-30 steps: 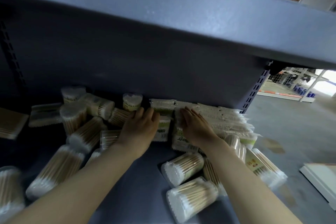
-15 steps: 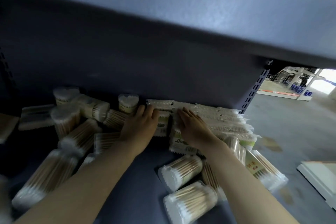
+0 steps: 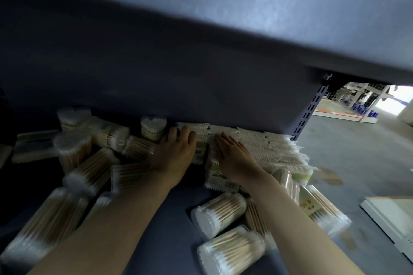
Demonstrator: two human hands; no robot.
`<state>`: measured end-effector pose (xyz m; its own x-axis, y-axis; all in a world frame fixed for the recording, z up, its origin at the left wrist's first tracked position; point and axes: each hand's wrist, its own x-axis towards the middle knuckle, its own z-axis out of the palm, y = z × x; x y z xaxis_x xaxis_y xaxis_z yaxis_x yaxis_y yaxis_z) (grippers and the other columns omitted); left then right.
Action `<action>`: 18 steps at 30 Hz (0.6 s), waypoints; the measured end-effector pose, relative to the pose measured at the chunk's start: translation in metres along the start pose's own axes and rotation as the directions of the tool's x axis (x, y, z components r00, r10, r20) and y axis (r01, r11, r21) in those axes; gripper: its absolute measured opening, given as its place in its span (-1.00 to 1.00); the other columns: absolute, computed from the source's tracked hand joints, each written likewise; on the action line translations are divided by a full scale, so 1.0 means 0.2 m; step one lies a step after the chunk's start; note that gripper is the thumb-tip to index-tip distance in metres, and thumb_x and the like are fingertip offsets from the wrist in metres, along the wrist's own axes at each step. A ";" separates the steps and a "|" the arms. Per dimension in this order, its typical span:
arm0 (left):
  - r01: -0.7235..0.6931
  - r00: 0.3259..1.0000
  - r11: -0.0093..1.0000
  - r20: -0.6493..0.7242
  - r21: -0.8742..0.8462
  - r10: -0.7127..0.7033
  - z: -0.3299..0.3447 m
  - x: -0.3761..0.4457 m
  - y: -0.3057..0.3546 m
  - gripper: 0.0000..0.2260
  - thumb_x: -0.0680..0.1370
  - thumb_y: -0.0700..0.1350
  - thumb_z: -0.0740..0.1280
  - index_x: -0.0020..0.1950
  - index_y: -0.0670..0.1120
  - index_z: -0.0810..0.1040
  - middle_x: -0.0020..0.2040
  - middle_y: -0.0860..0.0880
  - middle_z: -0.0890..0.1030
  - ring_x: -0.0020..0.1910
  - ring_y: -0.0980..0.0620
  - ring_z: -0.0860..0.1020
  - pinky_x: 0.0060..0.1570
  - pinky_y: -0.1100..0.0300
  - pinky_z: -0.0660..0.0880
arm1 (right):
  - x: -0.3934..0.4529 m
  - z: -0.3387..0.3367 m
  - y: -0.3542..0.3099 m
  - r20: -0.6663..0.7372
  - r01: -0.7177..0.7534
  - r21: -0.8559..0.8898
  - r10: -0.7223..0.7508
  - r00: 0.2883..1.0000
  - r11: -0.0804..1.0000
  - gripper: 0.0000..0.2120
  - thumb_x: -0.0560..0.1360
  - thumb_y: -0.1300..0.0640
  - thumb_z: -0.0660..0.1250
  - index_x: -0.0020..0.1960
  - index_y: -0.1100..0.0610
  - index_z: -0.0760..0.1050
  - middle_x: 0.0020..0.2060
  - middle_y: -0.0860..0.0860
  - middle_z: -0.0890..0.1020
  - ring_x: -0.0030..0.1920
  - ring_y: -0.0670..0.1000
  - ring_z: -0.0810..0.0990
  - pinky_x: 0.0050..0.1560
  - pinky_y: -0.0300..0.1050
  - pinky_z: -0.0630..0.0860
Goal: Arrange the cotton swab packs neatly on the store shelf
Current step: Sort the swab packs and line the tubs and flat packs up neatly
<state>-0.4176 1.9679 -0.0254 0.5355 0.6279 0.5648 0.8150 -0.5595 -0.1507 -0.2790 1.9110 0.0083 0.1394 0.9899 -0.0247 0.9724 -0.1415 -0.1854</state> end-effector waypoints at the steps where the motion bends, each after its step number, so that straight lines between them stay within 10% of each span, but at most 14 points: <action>1: 0.002 1.000 1.000 -0.008 -0.001 -0.002 0.01 0.00 0.00 -0.51 -0.11 -0.35 0.56 -0.23 -0.20 0.57 -0.22 -0.17 0.56 -0.31 -0.18 0.53 -0.51 0.17 0.43 | 0.00 0.00 0.00 0.003 -0.001 0.000 0.001 1.000 1.000 -0.51 0.64 0.05 -0.06 0.52 0.11 -0.08 0.52 0.04 -0.05 0.51 -0.01 -0.08 0.45 -0.14 -0.15; 18: 0.017 0.994 0.992 -0.103 -0.124 -0.030 -0.08 -0.13 -0.11 -0.34 0.07 -0.13 0.59 0.13 -0.28 0.56 0.02 -0.22 0.59 0.00 -0.19 0.42 -0.18 -0.01 0.55 | -0.05 -0.10 -0.11 -0.251 0.077 0.124 -0.044 0.967 0.989 -0.49 0.48 0.33 0.16 0.41 0.08 0.29 0.39 0.04 0.34 0.38 0.07 0.30 0.32 -0.02 0.34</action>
<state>-0.4523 1.9558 -0.0236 0.4850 0.5852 0.6499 0.7904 -0.6113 -0.0394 -0.2985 1.9033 0.0320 0.1392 0.9630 0.2309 0.9494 -0.0635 -0.3075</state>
